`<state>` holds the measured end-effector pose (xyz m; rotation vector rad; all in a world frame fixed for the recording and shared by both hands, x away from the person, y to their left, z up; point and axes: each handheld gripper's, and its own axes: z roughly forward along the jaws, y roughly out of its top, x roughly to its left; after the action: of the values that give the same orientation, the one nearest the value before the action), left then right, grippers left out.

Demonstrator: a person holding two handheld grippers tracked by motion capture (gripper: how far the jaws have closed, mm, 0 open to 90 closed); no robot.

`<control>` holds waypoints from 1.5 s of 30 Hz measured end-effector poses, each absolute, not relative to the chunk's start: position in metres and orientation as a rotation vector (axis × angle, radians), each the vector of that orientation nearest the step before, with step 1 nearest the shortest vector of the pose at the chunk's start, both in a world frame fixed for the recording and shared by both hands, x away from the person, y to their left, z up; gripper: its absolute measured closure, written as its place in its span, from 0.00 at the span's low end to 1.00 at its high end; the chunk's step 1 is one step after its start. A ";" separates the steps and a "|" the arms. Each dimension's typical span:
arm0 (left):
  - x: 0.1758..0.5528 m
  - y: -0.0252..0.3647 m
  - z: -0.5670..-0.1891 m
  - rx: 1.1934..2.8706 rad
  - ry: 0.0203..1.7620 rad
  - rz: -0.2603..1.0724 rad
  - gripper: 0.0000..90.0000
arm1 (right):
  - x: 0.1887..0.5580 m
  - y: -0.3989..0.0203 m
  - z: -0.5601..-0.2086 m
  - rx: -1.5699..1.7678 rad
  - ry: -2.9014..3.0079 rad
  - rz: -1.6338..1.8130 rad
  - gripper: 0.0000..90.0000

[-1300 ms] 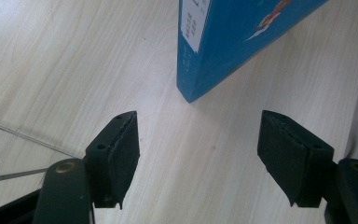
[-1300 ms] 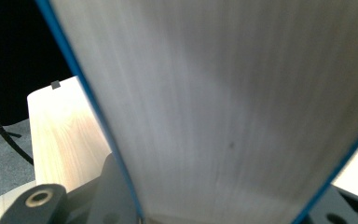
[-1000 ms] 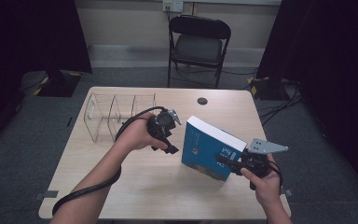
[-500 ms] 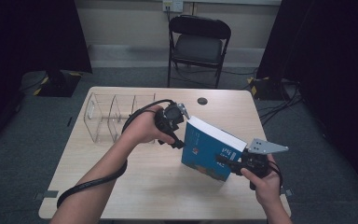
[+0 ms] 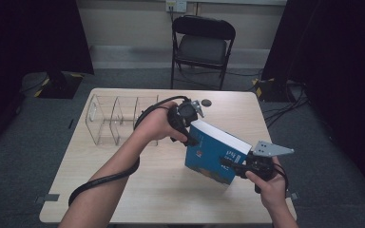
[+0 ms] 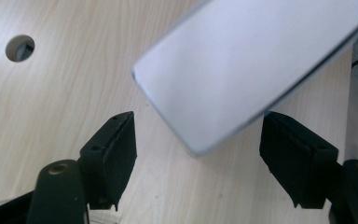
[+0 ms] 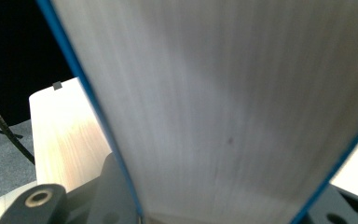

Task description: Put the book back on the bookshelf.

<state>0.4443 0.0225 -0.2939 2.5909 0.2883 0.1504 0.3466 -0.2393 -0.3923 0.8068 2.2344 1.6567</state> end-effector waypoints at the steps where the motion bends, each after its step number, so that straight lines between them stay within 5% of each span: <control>1: 0.445 0.020 -0.294 2.593 0.282 0.153 0.30 | 0.347 -0.239 -0.392 0.806 2.235 1.656 0.66; 7: 0.448 0.018 -0.296 2.580 0.227 0.091 0.32 | 0.348 -0.240 -0.392 0.801 2.237 1.656 0.66; 18: 0.440 0.010 -0.287 2.724 0.109 0.192 0.47 | 0.350 -0.241 -0.392 0.808 2.252 1.664 0.65; 27: 0.425 0.021 -0.279 2.791 0.173 0.142 0.63 | 0.357 -0.247 -0.400 0.881 2.250 1.726 0.48; 45: 0.426 -0.007 -0.286 2.833 0.080 0.222 0.48 | 0.358 -0.256 -0.417 0.940 2.213 1.725 0.42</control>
<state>0.4262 -0.0067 -0.2861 2.8332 0.0796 0.2219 0.3583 -0.2557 -0.4174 0.9402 2.2128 1.7253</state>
